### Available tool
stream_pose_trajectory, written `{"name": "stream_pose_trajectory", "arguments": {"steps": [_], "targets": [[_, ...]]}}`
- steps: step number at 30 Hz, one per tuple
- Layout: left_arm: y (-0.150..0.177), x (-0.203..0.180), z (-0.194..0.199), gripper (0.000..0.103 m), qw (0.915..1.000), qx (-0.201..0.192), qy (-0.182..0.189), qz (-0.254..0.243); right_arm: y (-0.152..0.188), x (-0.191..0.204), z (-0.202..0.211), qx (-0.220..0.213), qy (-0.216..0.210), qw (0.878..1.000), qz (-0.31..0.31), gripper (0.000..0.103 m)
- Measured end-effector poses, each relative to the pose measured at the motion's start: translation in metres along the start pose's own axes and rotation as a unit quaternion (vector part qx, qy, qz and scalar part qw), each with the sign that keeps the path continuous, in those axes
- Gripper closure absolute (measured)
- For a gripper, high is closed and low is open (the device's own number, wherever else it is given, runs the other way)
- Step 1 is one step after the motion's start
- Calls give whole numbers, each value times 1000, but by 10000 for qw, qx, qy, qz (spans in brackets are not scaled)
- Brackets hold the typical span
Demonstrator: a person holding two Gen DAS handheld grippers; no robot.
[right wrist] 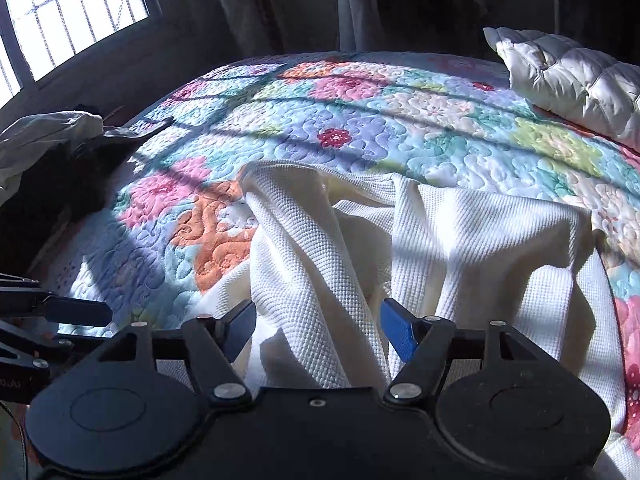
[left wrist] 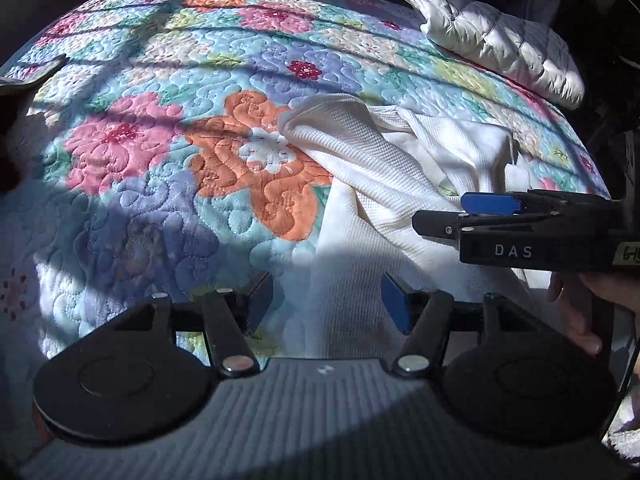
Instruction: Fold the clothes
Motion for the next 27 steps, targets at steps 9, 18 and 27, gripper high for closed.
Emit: {"name": "stream_pose_trajectory", "arguments": {"steps": [9,18,27], "targets": [[-29,15,-19,40,9966,-385,645,326,31,81,-1,-494,145,9866,1548,90],[-14,37,-70,72,9938,38,725,843,65,127,3,-454,253,9656,2547,67],[9,63,-66,81,9828,-163,1034,1518,39,50,42,-261,-867,9958,-94,46]]}}
Point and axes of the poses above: each gripper's, at about its wrist camera, not at the fingertips, and z roughly against the way its jaws point, x to its left, y to its underside, the point moved 2 cm from there along -z, roughly the way its jaws point, and after that the axes turned 3 degrees about x, right-handed, at the moved point
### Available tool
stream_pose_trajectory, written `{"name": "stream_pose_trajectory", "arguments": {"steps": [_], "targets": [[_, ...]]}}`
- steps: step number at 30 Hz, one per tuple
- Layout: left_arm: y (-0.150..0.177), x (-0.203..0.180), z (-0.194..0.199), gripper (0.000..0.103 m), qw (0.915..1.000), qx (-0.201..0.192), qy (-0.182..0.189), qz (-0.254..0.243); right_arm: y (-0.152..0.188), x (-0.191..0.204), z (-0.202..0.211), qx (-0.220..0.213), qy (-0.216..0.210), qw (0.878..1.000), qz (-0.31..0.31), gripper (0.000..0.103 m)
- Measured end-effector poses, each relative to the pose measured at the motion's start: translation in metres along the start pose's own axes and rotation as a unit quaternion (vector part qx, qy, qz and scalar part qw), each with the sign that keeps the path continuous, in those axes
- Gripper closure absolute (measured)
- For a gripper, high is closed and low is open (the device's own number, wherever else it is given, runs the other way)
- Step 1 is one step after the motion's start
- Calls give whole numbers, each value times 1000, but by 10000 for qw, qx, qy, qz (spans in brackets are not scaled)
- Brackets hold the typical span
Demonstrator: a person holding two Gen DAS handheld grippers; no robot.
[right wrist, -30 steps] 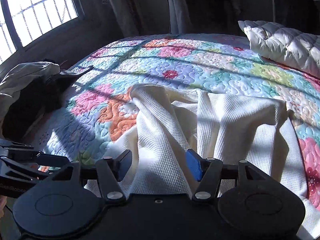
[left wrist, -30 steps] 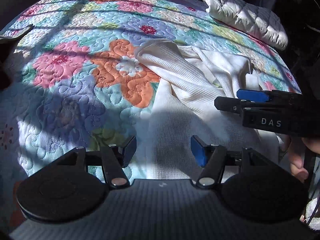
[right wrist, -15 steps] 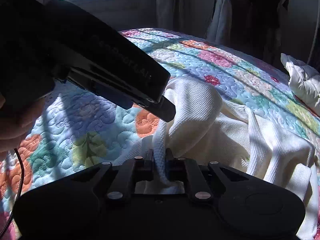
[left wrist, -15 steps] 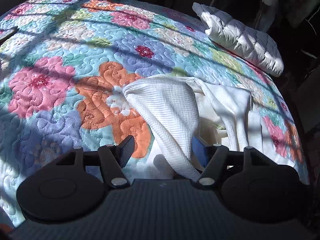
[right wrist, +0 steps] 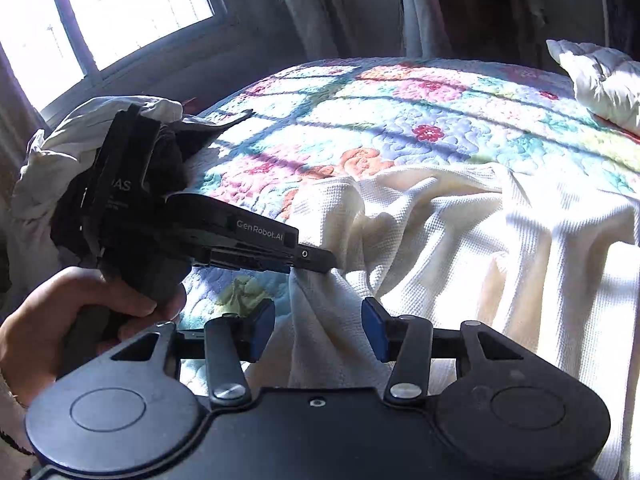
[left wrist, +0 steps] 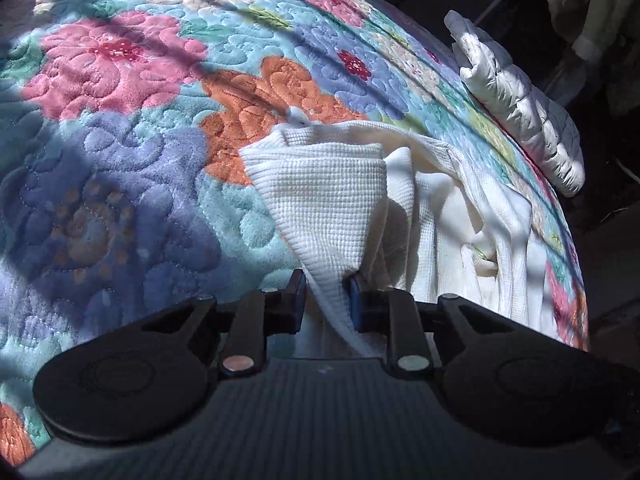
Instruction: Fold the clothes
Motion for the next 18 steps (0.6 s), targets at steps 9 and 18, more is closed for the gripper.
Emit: {"name": "stream_pose_trajectory", "arguments": {"steps": [9,18], "targets": [[13,26,9,79,9996,103,-68,251,20,-18,-33,346,-604,9941,-833,76],[14,3,54,72,9986,-107,-422,-284,51,64,-24,-481,129,9905,1284,82]]}}
Point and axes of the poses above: each gripper's, at about its wrist camera, not at the fingertips, and z roughly against the way its jaws point, x to its left, y to its underside, the point moved 2 cm from there along -z, roughly the way its jaws point, and after that the axes turned 3 degrees about x, right-handed, at the moved point
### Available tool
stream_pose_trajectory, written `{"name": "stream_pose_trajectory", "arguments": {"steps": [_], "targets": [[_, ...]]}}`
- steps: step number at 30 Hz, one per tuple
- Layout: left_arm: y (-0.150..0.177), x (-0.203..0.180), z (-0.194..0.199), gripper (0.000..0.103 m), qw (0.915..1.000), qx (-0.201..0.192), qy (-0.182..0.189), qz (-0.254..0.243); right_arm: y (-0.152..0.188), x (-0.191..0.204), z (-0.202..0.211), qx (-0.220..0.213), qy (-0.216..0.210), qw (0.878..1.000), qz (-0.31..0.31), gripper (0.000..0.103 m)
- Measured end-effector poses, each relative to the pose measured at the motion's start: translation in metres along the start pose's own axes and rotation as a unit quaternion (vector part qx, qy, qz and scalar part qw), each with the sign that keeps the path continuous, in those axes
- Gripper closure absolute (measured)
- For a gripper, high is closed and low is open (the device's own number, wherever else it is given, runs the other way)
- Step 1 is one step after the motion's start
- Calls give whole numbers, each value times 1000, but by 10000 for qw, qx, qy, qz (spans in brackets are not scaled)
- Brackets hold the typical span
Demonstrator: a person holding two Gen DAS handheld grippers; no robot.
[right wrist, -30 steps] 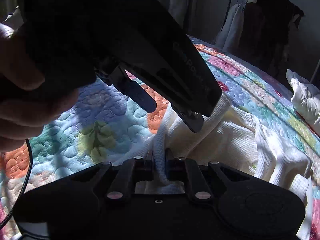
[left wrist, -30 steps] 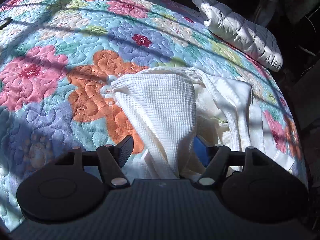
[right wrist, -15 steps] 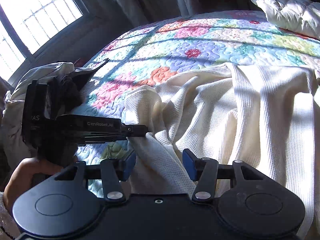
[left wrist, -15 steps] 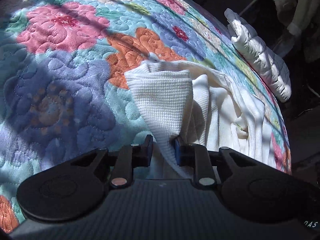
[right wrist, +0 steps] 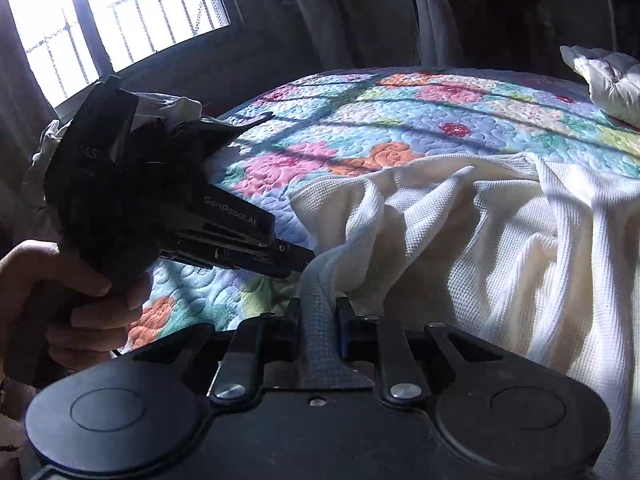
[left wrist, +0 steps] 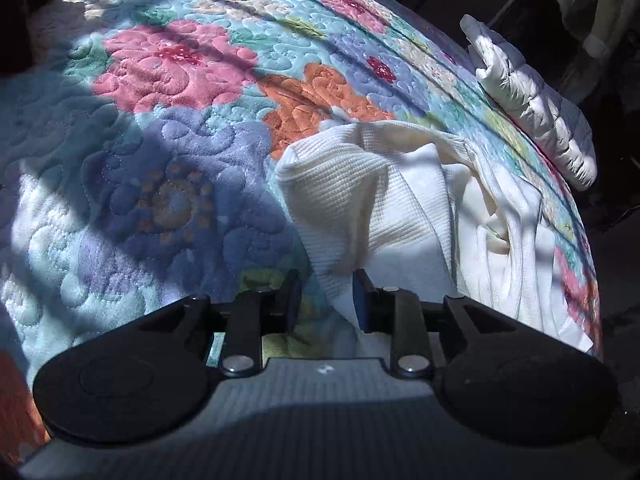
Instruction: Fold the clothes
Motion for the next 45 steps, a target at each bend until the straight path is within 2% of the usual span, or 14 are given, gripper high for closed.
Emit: {"name": "stream_pose_trajectory", "arguments": {"steps": [4,8,12,15,18,19,20,22,27,31,34,36,40,45], "targets": [[-1,-29,27,56,9985,-171,186,-486,7,39,4,-40,560,9916,1163,82],[3,-49,19,43,9957,13,117,-915,9,55,3,26,812,9837,1607,81],[10,-26,-13,44,9970,543,-453,-318,11,54,9,88,462,9882,1459,76],[22,17,-27,48,9947,715,-308,667,14,41,18,171,144,9932,1138,74],[31,30,-17,70,9953,422,-105,860,16,25,22,261,-136,9970,713,74],[33,29,-13,87,9962,361,1,789,16,19,23,251,-194,9979,570,74],[35,25,-9,93,9973,282,58,673,16,15,26,250,-241,9985,428,74],[38,18,1,94,9990,59,97,437,15,8,32,262,-167,9994,133,71],[33,6,17,94,9983,-396,302,301,26,2,49,220,84,9995,-189,46],[12,-21,20,95,9967,-531,606,137,36,2,52,353,19,9988,350,43],[0,-48,24,95,9939,-688,857,-105,34,-11,59,171,29,9998,128,53],[-10,-71,25,95,9916,-751,1006,-309,30,-23,66,-16,-17,9999,-112,81],[-27,-128,26,95,9821,-949,1427,-784,27,-52,88,-531,668,9944,-625,87],[-25,-215,-11,95,9673,-876,1777,-1584,34,-86,121,-908,1649,9738,-1272,88]]}}
Point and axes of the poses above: each gripper's, at about its wrist camera, not at the fingertips, and z roughly against the way its jaws point, x to its left, y to its underside, the point moved 2 cm from there along -z, roughly the way its jaws point, and after that the axes turned 3 degrees about x, right-handed, at the moved point
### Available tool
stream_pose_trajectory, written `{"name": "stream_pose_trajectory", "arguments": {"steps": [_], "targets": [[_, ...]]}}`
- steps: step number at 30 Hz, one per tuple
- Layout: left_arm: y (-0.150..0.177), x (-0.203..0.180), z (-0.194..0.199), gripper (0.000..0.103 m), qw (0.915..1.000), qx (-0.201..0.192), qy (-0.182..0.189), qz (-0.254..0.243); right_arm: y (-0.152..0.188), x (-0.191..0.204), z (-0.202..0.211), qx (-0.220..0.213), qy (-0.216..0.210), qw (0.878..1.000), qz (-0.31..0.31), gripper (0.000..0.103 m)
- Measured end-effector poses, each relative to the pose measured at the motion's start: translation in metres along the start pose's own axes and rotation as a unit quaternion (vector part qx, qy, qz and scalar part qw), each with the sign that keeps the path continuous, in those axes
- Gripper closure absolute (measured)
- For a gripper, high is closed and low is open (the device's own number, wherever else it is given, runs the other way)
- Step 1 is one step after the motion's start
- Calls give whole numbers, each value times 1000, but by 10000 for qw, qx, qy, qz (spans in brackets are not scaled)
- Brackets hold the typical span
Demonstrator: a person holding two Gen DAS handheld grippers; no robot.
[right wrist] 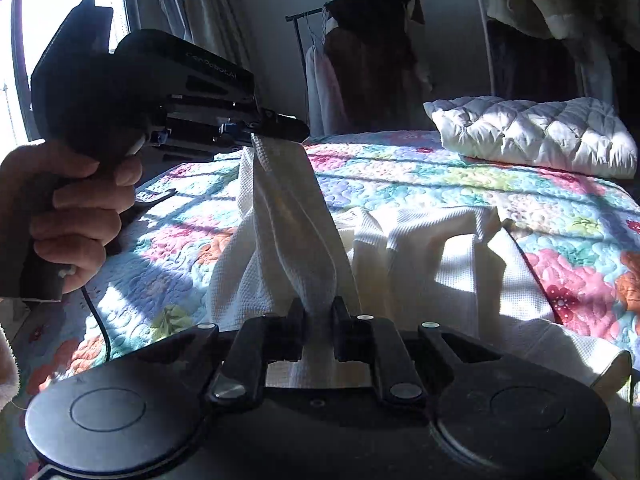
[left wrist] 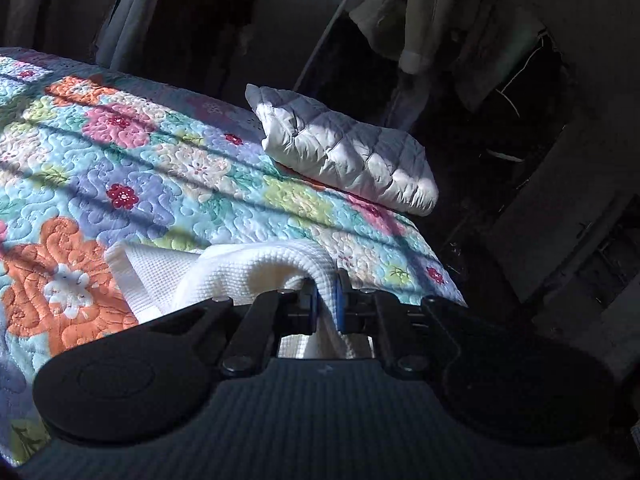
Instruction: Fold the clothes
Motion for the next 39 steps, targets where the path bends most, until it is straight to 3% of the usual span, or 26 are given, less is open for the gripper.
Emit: {"name": "stream_pose_trajectory", "arguments": {"steps": [3,7,9,11,13,16,23,32,39], "targets": [[9,-23,-54,92,9978,532,101,-373,7,-23,-6,250,520,9980,-270,88],[19,-20,-85,87,9938,1025,-6,-423,20,-53,-21,659,815,9925,-634,88],[21,-10,-77,80,9941,1030,31,-343,26,-67,-25,794,817,9901,-818,85],[20,4,-60,65,9950,947,-71,-323,27,-72,-27,870,830,9894,-813,82],[21,17,-43,59,9949,920,-255,-318,26,-73,-27,951,917,9890,-670,72],[25,34,-21,59,9922,1029,-551,-432,24,-74,-20,944,864,9897,-643,64],[58,41,18,59,9831,1362,-1009,-685,34,-74,11,652,749,9909,-904,56],[71,34,39,54,9810,1384,-1167,-700,31,-68,17,402,700,9922,-954,56],[69,39,41,54,9767,1335,-1492,-774,32,-61,7,336,968,9922,-705,56]]}}
Point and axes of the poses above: each gripper's, at about its wrist camera, not at the fingertips, and z roughly against the way its jaws point, x to its left, y to its underside, the point moved 2 cm from there along -z, roughly the way its jaws point, and after that the axes turned 3 degrees about x, right-handed, at the moved point
